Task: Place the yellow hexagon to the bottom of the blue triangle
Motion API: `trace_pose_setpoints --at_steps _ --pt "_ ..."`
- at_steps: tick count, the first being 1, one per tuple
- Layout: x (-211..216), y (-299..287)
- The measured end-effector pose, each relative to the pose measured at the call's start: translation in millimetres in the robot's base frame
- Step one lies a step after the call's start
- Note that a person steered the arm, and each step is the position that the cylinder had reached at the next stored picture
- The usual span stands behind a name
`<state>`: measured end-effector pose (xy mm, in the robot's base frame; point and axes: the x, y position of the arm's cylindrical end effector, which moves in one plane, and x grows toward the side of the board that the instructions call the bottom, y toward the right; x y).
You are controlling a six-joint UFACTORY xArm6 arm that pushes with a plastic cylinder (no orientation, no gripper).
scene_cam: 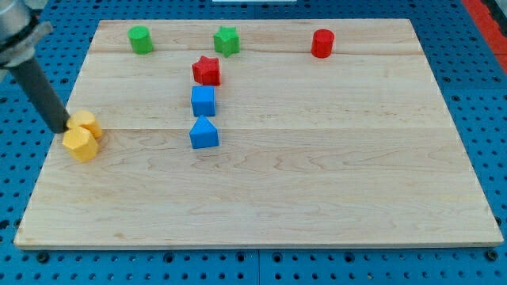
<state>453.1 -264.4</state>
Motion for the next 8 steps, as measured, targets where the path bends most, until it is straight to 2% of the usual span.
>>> trace_pose_setpoints --at_steps 1,2,3,4,6,7,8 --pt "23 41" --pt "29 72" --pt "62 33" --pt "89 37" --pt "67 128" --pt "76 125" --pt "64 92"
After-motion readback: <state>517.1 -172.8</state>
